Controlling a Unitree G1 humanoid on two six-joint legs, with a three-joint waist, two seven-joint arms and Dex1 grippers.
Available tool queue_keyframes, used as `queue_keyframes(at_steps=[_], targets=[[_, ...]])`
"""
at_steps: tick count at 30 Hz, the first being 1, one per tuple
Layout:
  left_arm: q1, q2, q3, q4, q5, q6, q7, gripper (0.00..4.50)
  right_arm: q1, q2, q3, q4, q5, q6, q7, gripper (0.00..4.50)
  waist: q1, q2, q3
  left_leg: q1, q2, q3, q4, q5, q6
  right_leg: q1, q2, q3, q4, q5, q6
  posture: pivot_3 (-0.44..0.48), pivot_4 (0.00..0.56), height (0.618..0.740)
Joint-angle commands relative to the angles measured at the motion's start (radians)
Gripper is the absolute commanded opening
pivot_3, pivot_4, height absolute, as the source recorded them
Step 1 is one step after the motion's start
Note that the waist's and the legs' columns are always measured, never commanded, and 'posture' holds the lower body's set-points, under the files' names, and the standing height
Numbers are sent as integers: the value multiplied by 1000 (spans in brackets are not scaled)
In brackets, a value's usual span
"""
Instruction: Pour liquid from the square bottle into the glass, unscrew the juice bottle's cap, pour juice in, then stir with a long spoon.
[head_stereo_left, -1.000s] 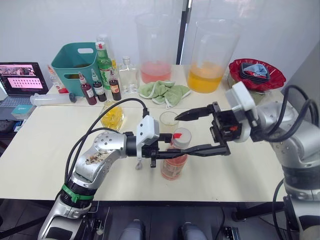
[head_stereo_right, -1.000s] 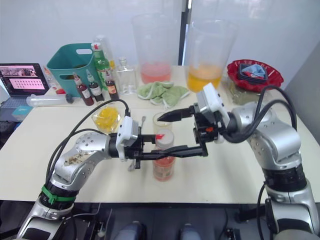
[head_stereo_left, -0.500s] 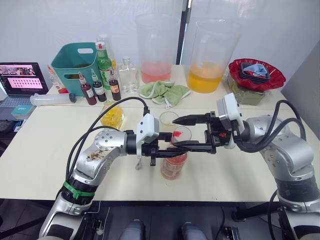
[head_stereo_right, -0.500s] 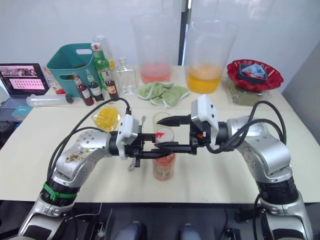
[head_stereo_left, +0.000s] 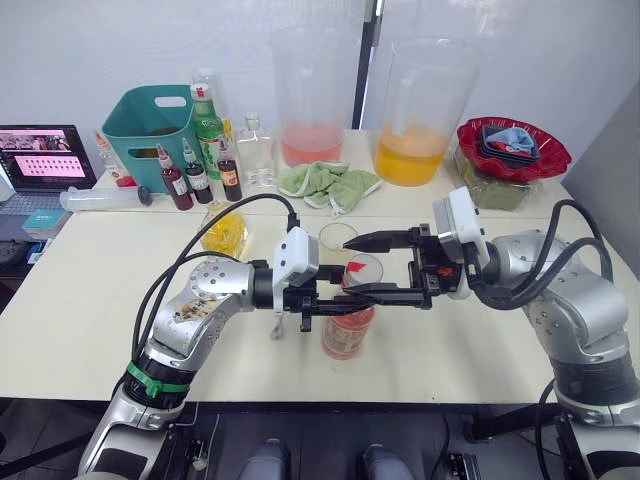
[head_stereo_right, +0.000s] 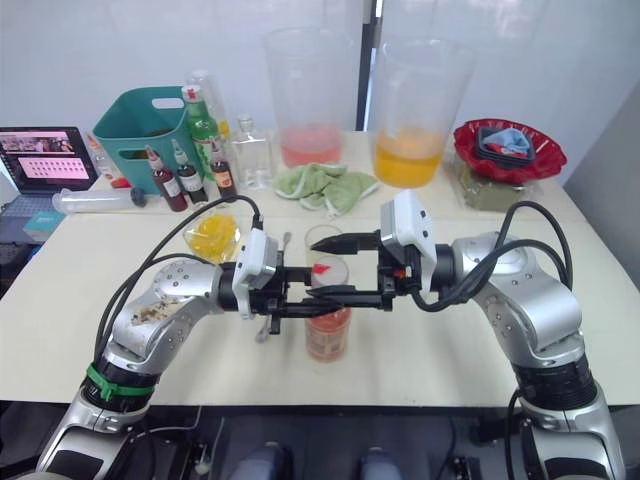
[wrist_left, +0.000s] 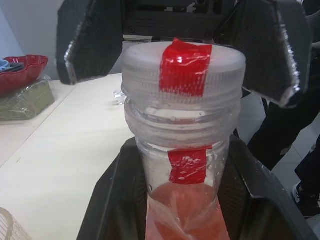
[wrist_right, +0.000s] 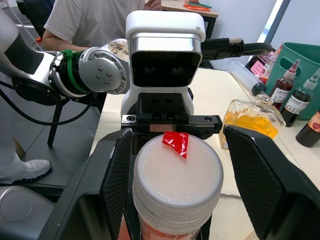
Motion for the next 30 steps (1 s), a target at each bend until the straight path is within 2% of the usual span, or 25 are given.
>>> queue_keyframes(at_steps=[1,4,11,16,19,23,26,30], targets=[[14,12,-38,11,22,24,-13,1474,2,-6,-27,-33,27,-6,-5,2528,0,0,0,0,0,0,0,0,0,0,0,0,0,0,0,0,150,740],[17,16,-38,8,20,24,-17,1474,11,-6,-26,-42,33,-7,-7,1679,0,0,0,0,0,0,0,0,0,0,0,0,0,0,0,0,150,740],[13,19,-36,13,24,23,-22,1474,7,-7,-33,-44,51,-2,-7,1679,0,0,0,0,0,0,0,0,0,0,0,0,0,0,0,0,150,740],[14,19,-35,14,24,21,-23,1474,-28,-10,-64,-46,128,56,-18,1679,-1,0,0,0,0,0,0,0,0,0,0,0,0,0,0,0,150,740],[18,12,-40,13,27,18,-19,1474,-82,10,-124,-18,244,134,-76,1679,-2,0,0,0,0,0,0,0,0,0,0,0,0,0,0,0,150,740],[19,8,-42,15,28,17,-16,1474,-106,0,-179,24,303,186,-133,1679,1,0,0,0,0,-1,0,0,0,1,0,-1,0,0,0,0,150,740],[29,10,-43,2,27,18,-11,1474,-99,-39,-214,84,260,167,-146,1679,2,0,0,0,0,0,0,0,0,0,0,0,0,0,0,0,150,740],[36,11,-37,-3,28,17,0,1474,-117,-83,-261,288,116,62,-199,1679,2,0,0,0,0,1,0,0,0,0,0,0,0,0,0,0,150,740]])
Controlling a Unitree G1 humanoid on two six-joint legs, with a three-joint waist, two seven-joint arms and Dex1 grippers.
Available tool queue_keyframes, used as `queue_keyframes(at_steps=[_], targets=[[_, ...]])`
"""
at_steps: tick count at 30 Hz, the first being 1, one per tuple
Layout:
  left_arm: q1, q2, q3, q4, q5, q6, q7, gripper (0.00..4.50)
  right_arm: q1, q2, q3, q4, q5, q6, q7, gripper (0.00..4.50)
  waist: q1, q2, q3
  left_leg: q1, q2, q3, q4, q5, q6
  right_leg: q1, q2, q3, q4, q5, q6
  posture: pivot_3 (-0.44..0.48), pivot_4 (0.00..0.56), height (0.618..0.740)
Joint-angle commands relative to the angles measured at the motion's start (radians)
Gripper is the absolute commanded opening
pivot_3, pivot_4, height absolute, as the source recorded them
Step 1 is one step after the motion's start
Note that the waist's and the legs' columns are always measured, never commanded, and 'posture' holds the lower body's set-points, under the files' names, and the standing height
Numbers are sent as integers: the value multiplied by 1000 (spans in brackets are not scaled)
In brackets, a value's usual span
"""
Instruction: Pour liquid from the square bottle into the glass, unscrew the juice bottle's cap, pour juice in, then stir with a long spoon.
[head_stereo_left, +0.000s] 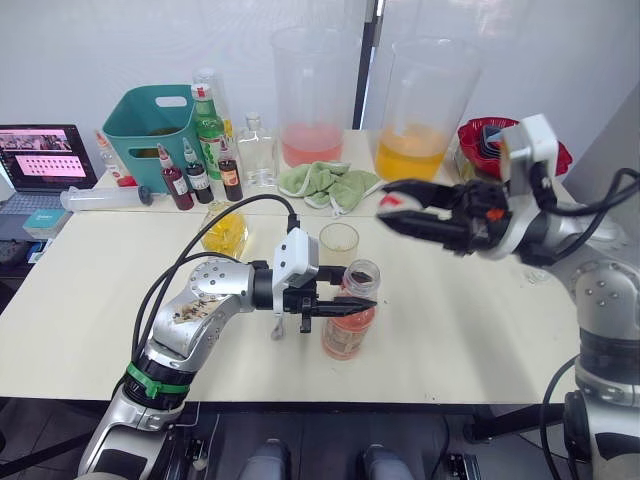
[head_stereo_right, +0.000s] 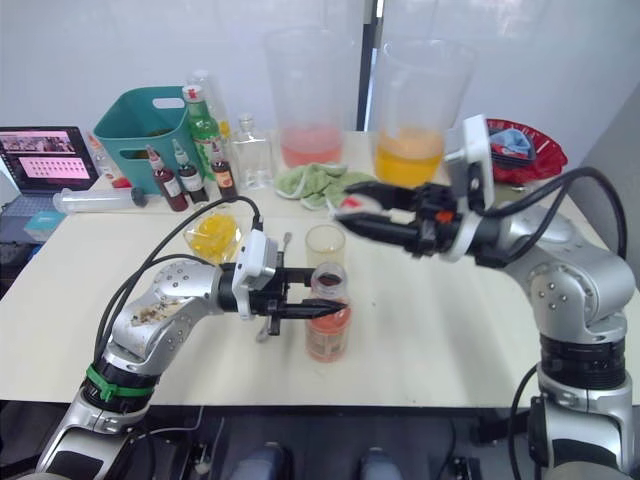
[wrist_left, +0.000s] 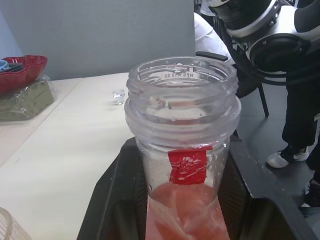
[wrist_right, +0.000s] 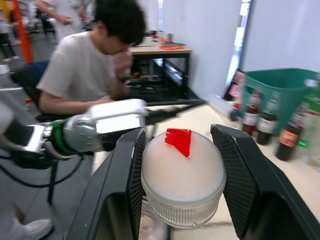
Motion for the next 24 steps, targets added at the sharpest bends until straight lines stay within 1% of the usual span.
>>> queue_keyframes(at_steps=[1,3,5,9,13,17,24], targets=[[29,12,-36,1,25,21,-1,1474,-27,-50,-55,161,-130,-99,-44,1679,0,0,0,0,0,0,0,0,0,0,0,0,0,0,0,0,150,740],[32,10,-31,-2,25,22,8,1474,-25,-77,-44,256,-221,-162,-59,1679,0,0,0,0,0,0,0,0,0,0,0,0,0,0,0,0,150,740],[32,7,-26,-3,26,22,20,1474,-31,-79,-39,354,-280,-168,-113,1679,-2,0,0,0,0,1,0,0,0,0,0,0,0,0,0,0,150,740],[40,5,-16,-17,24,25,43,1474,-30,-33,-39,533,-416,-262,-263,1679,-6,0,0,0,0,1,0,0,0,0,0,1,0,0,0,0,150,740],[49,6,-11,-31,21,27,61,1474,-60,19,-31,728,-525,-375,-375,1679,-7,1,0,0,0,1,0,0,0,-1,0,1,0,0,0,0,150,740],[52,9,-2,-37,22,33,77,1474,-105,53,-24,910,-594,-467,-424,1679,-8,1,0,0,0,1,0,0,0,-1,0,2,0,0,0,0,150,740],[82,33,17,-74,16,42,88,1474,-79,99,-25,1070,-640,-546,-434,1679,-15,1,0,0,0,1,0,0,0,0,0,2,0,0,0,0,150,740]])
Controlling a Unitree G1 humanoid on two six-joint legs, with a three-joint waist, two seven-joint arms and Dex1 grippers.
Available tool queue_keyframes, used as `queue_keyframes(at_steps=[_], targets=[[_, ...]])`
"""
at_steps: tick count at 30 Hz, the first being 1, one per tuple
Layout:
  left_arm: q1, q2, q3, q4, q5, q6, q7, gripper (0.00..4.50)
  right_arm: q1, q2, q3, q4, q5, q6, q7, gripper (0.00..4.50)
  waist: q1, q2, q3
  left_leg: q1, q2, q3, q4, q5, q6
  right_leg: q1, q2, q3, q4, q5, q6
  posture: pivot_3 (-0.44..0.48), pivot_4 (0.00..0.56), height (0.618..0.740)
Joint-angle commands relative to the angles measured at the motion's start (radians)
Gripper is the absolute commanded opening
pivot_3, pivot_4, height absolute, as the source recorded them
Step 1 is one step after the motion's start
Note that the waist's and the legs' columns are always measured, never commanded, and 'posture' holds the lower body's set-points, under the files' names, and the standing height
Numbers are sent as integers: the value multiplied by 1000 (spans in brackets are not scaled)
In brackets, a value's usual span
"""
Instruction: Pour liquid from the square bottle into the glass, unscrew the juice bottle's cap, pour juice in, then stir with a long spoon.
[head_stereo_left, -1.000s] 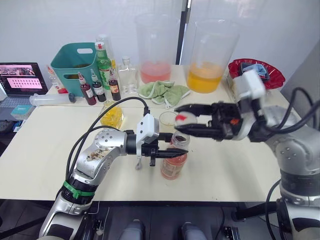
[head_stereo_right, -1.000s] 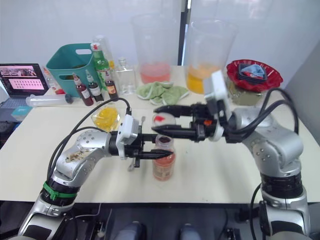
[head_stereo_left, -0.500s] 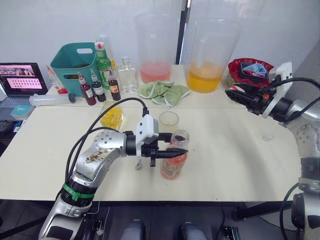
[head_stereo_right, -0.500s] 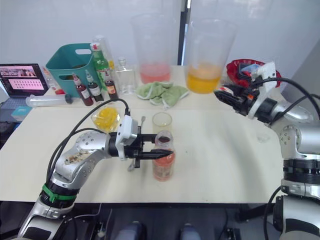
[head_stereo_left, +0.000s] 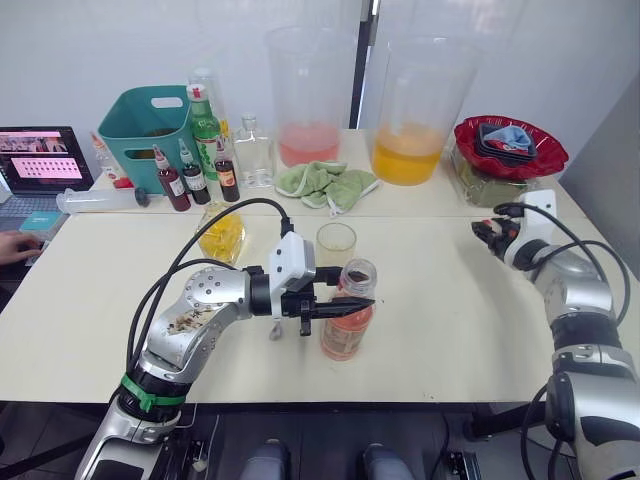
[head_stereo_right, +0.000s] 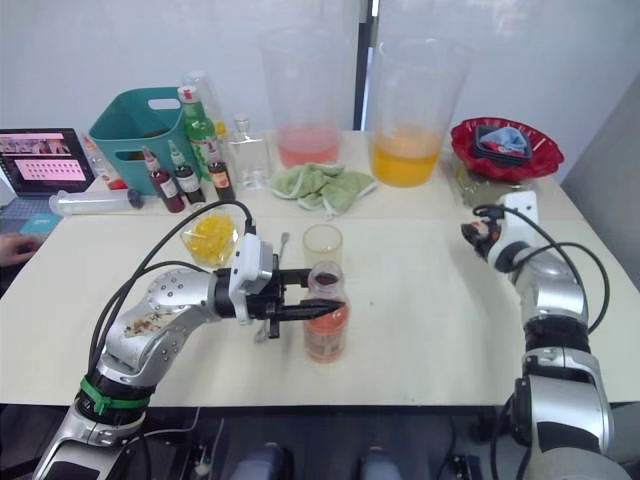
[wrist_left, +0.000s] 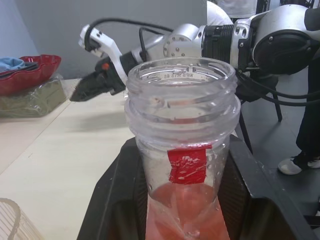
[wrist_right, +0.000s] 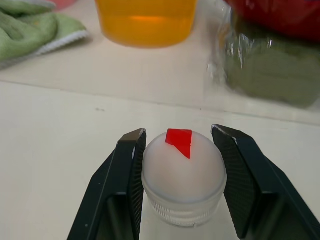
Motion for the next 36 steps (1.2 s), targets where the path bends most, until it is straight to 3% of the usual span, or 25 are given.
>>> queue_keyframes(at_steps=[1,14,15,18,20,21,24,28,33,36], targets=[[26,27,-11,-7,17,36,13,1474,10,4,-18,40,-16,-56,-9,1679,-3,0,0,0,0,0,0,0,0,0,0,0,0,0,0,0,150,740],[37,35,-20,-11,13,32,15,1474,66,22,-21,149,-57,-196,-21,1679,-12,0,0,1,0,0,-1,0,0,0,0,1,0,0,0,0,150,740],[36,36,-21,-11,13,31,12,1474,70,20,-24,139,-56,-202,-18,2665,-13,0,0,1,0,0,-1,0,0,0,0,1,0,0,0,0,150,740],[30,41,-19,-7,13,31,6,1474,74,6,-33,95,-50,-217,-3,3671,-12,0,0,1,0,1,-1,0,0,0,0,1,0,0,0,0,150,740],[30,42,-10,-8,1,37,3,1474,80,-11,-37,27,-42,-210,25,4359,-12,0,0,1,0,1,-1,0,0,0,0,1,0,0,0,0,150,740],[31,44,-5,-9,-4,40,2,1474,84,-19,-44,-28,-25,-186,46,4437,-12,1,0,1,0,1,-1,0,0,0,0,1,0,0,0,0,150,740],[29,33,20,-9,-22,57,39,1474,108,-44,-38,-195,18,-99,135,4437,-13,2,0,1,0,1,-1,0,0,0,0,1,0,0,0,0,150,740],[18,31,100,-45,-125,140,83,1474,187,-172,36,-559,146,104,453,4437,-11,3,0,0,0,0,-1,0,0,0,0,1,0,0,0,0,150,740],[-12,105,183,-117,-252,270,89,1474,242,-276,38,-829,304,301,629,4437,-19,3,0,-1,1,-1,-1,0,0,-1,1,0,0,0,0,0,150,740],[-62,157,263,-137,-358,347,108,1474,255,-297,34,-917,368,392,652,4437,-16,3,1,-1,1,-1,-1,-1,1,-2,1,0,0,0,0,0,150,740]])
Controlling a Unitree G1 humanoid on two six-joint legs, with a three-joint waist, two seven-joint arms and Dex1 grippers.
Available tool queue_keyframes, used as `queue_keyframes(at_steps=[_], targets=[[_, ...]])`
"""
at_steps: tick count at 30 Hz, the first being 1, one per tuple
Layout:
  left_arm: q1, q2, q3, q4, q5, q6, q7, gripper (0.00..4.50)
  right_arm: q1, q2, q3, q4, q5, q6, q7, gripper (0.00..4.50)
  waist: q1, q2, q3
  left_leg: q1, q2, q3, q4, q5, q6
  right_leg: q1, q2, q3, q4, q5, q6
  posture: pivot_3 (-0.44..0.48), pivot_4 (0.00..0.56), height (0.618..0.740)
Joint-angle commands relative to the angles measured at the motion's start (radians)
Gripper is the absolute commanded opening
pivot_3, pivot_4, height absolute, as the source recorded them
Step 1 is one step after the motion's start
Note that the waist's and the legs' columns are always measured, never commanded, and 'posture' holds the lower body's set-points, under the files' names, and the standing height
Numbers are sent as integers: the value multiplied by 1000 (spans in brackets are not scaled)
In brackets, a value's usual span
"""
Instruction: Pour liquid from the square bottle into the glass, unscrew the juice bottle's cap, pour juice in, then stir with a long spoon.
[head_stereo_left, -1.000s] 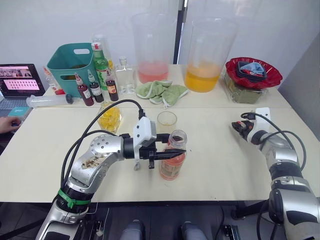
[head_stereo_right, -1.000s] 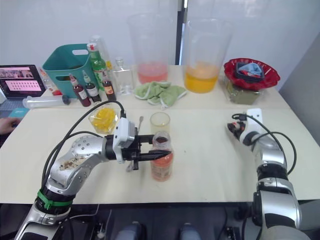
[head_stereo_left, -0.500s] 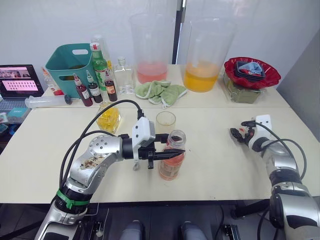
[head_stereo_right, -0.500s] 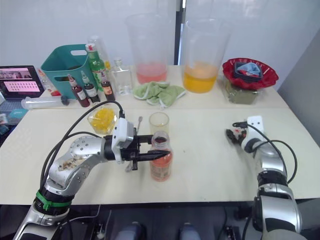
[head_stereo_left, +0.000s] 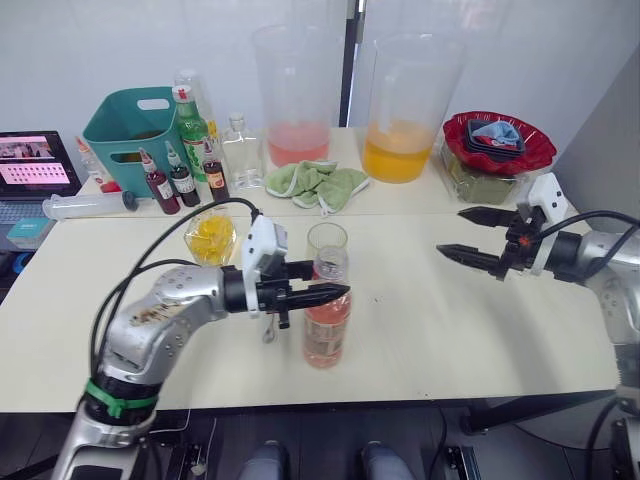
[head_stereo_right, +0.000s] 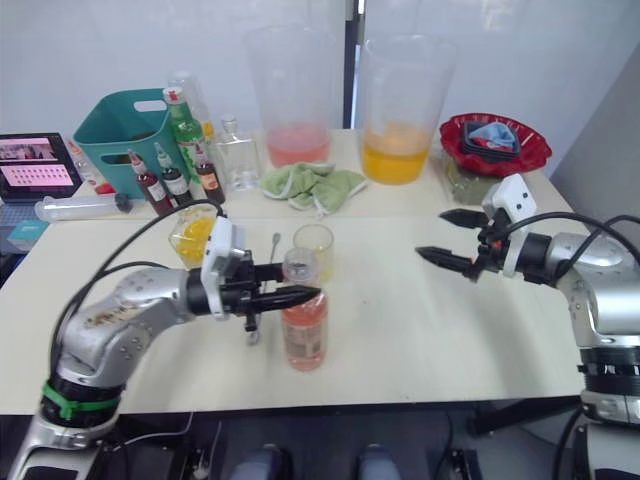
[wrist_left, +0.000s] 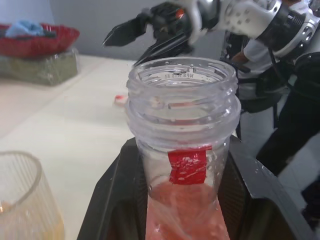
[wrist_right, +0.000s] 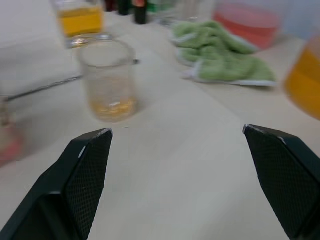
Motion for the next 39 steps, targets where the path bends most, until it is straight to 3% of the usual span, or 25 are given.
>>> queue_keyframes(at_steps=[1,8,13,20,29,39], targets=[[-88,46,139,-63,-155,81,27,1474,1,-19,-22,-128,105,118,25,4437,5,-1,1,0,0,0,0,0,0,0,0,0,0,0,0,0,150,740],[-207,208,231,-5,-236,187,18,1474,75,-13,-46,-286,215,235,-2,4437,14,-1,1,-3,-1,-1,1,0,0,-1,-1,-1,0,0,0,0,150,740],[-277,255,163,103,-64,60,-24,1474,115,18,-53,-345,241,255,-63,4437,14,-2,2,-3,-1,-1,1,0,0,-1,0,-1,0,0,0,0,150,740],[-377,150,38,336,180,-189,-36,1474,173,40,-85,-423,286,277,-138,4437,19,-2,2,-5,-1,-1,1,0,0,-3,-1,-2,-1,0,0,0,150,740],[-511,-13,-62,691,496,-670,-5,1474,269,53,-152,-541,376,325,-258,4437,27,-3,2,-17,-2,0,4,1,-2,-16,-1,-1,4,0,0,0,150,740],[-677,-147,-152,1139,808,-1201,196,1474,314,79,-183,-602,395,314,-398,4437,33,-4,2,-16,-3,0,4,2,-2,-16,-1,-1,6,0,0,0,150,740]])
